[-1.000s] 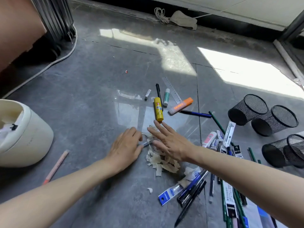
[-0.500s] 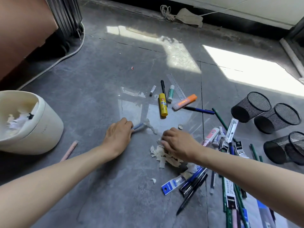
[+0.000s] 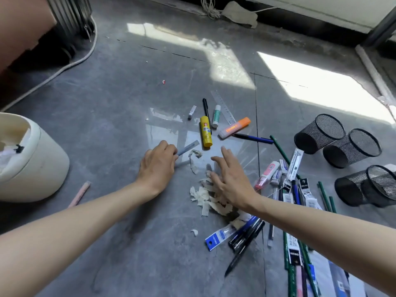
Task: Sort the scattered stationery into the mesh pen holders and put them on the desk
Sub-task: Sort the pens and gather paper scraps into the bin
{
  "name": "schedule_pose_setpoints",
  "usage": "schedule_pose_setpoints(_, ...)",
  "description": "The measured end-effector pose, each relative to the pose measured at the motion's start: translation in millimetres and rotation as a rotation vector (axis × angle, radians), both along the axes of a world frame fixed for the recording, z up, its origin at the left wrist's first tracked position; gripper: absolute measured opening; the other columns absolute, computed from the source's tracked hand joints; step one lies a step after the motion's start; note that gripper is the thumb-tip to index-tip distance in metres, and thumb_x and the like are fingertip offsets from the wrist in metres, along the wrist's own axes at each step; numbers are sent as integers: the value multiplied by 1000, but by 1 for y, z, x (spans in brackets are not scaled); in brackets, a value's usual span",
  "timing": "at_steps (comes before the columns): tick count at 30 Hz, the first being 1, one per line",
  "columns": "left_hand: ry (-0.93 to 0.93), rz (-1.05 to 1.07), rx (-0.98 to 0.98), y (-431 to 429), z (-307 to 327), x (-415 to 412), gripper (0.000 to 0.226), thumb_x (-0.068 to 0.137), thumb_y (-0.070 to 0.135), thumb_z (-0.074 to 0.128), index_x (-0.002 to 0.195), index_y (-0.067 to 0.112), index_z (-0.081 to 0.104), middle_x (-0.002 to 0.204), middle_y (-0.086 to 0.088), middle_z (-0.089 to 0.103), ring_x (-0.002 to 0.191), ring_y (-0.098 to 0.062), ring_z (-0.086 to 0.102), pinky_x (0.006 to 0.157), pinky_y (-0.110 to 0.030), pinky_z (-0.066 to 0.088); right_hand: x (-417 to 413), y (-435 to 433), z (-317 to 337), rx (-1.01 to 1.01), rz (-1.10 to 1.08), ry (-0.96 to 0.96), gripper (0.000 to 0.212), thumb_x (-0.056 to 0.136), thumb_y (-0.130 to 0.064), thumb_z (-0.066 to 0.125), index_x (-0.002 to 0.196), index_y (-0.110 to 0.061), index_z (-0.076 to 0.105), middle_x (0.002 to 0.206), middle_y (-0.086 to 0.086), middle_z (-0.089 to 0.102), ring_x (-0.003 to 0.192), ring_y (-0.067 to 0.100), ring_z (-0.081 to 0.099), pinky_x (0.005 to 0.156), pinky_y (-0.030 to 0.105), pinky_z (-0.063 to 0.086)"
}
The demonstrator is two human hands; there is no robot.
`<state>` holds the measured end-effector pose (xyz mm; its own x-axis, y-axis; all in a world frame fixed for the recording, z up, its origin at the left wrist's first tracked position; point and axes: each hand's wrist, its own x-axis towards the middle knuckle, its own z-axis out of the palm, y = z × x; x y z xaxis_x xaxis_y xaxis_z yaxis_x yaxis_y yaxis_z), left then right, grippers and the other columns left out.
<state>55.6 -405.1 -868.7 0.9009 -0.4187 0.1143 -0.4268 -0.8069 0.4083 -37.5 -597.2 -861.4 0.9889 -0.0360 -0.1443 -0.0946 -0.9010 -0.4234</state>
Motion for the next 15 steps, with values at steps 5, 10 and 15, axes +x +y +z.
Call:
schedule_pose_setpoints(5,91,106,161,-5,-2,23,19,95,18,48,107,9,59,113,-12,53,101,-34,50,79,-39,37,-5,4,1,139,-3,181,53,101,-36,33,146,-9,25,156,9,16,143,20,13,113,25,12)
schedule_pose_setpoints(10,38,-177,-52,-30,-19,11,30,91,12,53,121,8,57,121,-12,52,110,-34,48,92,-42,42,-38,8,-8,214,145,165,60,101,-36,35,152,-23,6,158,-10,-5,144,1,-3,117,20,2)
schedule_pose_setpoints(15,390,-400,-156,-39,-29,-23,43,101,22,37,144,16,34,152,-2,30,143,-14,20,117,-29,12,-56,-8,-4,308,-22,204,72,85,-28,28,149,-27,-6,155,-12,-17,142,-2,-11,117,18,-3)
